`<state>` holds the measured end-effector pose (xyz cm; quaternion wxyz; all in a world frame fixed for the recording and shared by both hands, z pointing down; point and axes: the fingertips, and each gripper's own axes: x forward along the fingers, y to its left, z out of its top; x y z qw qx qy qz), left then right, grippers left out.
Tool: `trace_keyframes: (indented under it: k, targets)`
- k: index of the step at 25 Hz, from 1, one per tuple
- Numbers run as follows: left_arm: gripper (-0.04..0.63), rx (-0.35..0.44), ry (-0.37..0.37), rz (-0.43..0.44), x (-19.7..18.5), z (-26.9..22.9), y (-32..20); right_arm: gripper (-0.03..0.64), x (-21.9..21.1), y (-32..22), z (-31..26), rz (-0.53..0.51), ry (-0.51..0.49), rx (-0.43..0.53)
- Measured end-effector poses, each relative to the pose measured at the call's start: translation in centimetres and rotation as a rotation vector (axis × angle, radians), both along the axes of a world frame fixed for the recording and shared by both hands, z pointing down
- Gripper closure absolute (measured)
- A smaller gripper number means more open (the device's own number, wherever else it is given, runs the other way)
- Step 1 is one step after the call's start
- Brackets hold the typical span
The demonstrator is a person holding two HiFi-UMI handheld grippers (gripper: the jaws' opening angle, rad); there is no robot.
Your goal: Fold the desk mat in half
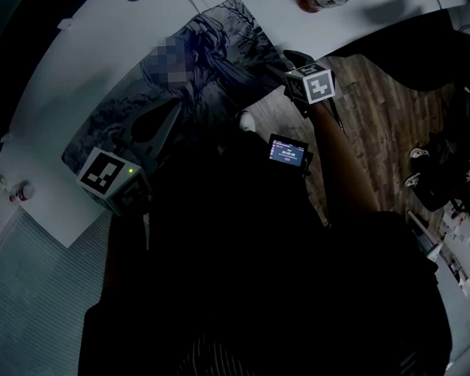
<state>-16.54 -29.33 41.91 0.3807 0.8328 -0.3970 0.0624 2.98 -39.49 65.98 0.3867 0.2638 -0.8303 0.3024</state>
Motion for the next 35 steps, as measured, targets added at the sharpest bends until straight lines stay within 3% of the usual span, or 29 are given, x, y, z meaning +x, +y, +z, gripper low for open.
trace_keyframes:
  k: [4, 10, 11, 15, 20, 23, 31, 35]
  targets:
    - [0.592, -0.011, -0.006, -0.01, -0.3, 0.3, 0.4, 0.298, 0.2, 0.9, 2.0, -0.017, 0.07, -0.022]
    - [0.592, -0.017, -0.007, 0.001, 0.2, 0.3, 0.7, 0.293, -0.7, 2.2, 2.2, -0.097, 0.122, 0.028]
    - [0.592, -0.016, -0.006, 0.003, 0.3, 0.3, 0.8, 0.301, -1.0, 2.6, 2.1, -0.112, 0.123, 0.03]
    - [0.592, -0.017, -0.002, 0.014, 0.8, 0.3, 1.2, 0.445, -0.2, 2.3, 2.6, -0.107, 0.163, 0.035]
    - [0.592, 0.007, -0.013, 0.02, 1.2, 0.4, 1.9, 0.581, 0.0, 1.7, 2.6, -0.079, 0.12, -0.06]
    - [0.592, 0.0, -0.02, 0.018, 1.8, 0.0, 2.2, 0.591, 0.2, 1.7, 2.4, -0.11, 0.126, -0.056]
    - [0.592, 0.05, -0.033, -0.016, 3.8, -1.8, 3.4, 0.591, -1.2, 2.5, -3.6, -0.11, -0.069, -0.039]
    - [0.592, 0.06, -0.015, -0.033, 6.3, -3.1, 4.9, 0.591, -0.4, 3.3, -4.9, -0.146, -0.094, 0.008]
